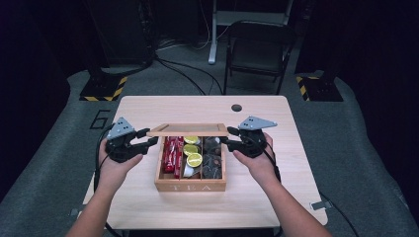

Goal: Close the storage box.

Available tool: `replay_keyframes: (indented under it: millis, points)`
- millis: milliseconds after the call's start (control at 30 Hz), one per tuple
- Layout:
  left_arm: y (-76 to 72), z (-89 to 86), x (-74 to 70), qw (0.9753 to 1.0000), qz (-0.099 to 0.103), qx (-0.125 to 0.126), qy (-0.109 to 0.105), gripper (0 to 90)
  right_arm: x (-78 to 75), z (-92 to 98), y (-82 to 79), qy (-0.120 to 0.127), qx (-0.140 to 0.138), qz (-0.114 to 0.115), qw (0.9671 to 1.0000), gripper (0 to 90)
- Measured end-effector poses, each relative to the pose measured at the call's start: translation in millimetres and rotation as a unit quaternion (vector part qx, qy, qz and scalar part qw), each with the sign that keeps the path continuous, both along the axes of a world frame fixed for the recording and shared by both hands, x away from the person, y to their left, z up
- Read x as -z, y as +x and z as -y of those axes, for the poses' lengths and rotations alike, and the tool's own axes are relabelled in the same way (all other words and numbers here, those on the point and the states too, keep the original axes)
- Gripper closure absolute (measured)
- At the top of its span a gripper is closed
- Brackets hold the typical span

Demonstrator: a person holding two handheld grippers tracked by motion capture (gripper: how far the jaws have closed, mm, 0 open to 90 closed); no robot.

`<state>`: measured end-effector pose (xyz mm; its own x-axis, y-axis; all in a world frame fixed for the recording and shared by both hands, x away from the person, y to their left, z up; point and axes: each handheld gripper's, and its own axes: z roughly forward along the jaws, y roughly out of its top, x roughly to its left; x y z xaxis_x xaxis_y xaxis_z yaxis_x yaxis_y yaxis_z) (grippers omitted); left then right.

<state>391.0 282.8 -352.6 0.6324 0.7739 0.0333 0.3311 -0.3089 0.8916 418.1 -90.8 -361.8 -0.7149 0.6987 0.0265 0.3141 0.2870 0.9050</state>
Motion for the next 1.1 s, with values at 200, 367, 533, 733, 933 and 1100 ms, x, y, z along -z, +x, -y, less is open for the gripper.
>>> replay_keyframes:
  millis: [200, 367, 533, 733, 933, 1100]
  points:
    - [-5.2, -2.7, 6.9, 0.9999, -0.007, 0.009, -0.004, 54.3, 5.1, 0.3, -5.3, -0.008, -0.002, 0.004, 1.0, 54.3]
    - [-9.4, -4.0, 11.7, 0.9999, -0.009, 0.012, -0.009, 54.4, 10.8, 1.6, -9.4, -0.006, -0.005, 0.002, 1.0, 54.3]
    - [-15.6, -3.5, 17.5, 0.9999, -0.005, 0.012, -0.003, 54.3, 16.4, 2.5, -14.3, -0.009, -0.008, 0.002, 0.9999, 54.4]
    - [-23.2, -3.3, 27.7, 0.9999, -0.004, 0.012, -0.001, 54.1, 26.0, 3.0, -22.6, -0.017, -0.009, 0.002, 0.9998, 54.5]
    - [-27.4, -3.8, 34.0, 0.9999, -0.001, 0.011, -0.006, 54.1, 30.6, 4.5, -26.8, -0.019, -0.012, -0.002, 0.9997, 55.1]
    - [-31.3, -4.2, 38.6, 0.9999, -0.002, 0.012, -0.007, 54.1, 34.2, 4.8, -30.1, -0.024, -0.014, -0.004, 0.9996, 55.7]
